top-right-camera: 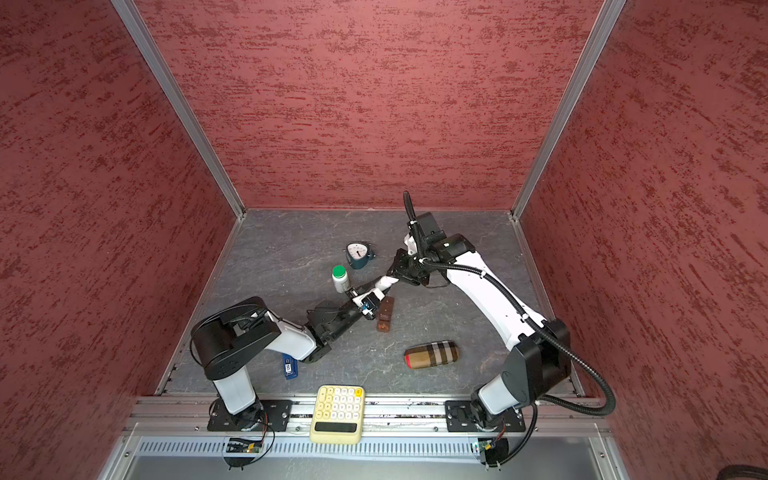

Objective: Sort the pills into containers

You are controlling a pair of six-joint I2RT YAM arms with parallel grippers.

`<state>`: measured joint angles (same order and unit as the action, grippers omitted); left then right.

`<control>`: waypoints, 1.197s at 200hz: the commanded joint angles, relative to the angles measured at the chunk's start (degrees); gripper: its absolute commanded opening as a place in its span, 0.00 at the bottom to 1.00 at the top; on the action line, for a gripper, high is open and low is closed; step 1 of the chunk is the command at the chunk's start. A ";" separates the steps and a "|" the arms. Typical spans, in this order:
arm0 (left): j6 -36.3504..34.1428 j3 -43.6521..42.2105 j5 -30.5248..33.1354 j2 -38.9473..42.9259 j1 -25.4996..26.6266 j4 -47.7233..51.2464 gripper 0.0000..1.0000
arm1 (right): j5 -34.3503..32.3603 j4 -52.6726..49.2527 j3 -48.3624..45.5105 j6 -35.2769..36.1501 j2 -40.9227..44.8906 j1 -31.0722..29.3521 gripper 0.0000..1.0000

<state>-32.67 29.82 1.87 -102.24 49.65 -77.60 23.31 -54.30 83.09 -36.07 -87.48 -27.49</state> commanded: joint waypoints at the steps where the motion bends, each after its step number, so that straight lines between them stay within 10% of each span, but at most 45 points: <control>1: 8.77 -0.14 -12.57 5.22 -3.42 6.15 0.00 | 0.99 -4.97 2.34 10.44 0.71 0.33 0.21; 48: 17.39 0.84 -34.33 11.36 -9.74 17.74 0.00 | 1.94 -5.94 -1.47 26.95 3.61 0.23 0.23; 118: 17.90 -0.18 -40.13 13.26 -11.60 22.12 0.00 | 1.92 -3.34 -5.57 40.64 8.39 0.26 0.21; 239: 19.04 -7.68 -32.55 20.83 -11.81 20.28 0.00 | -17.11 0.61 -6.98 25.44 -0.56 5.08 0.24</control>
<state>-14.11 23.49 -32.88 -84.95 38.17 -57.49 14.06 -56.73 79.02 -6.74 -84.99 -23.07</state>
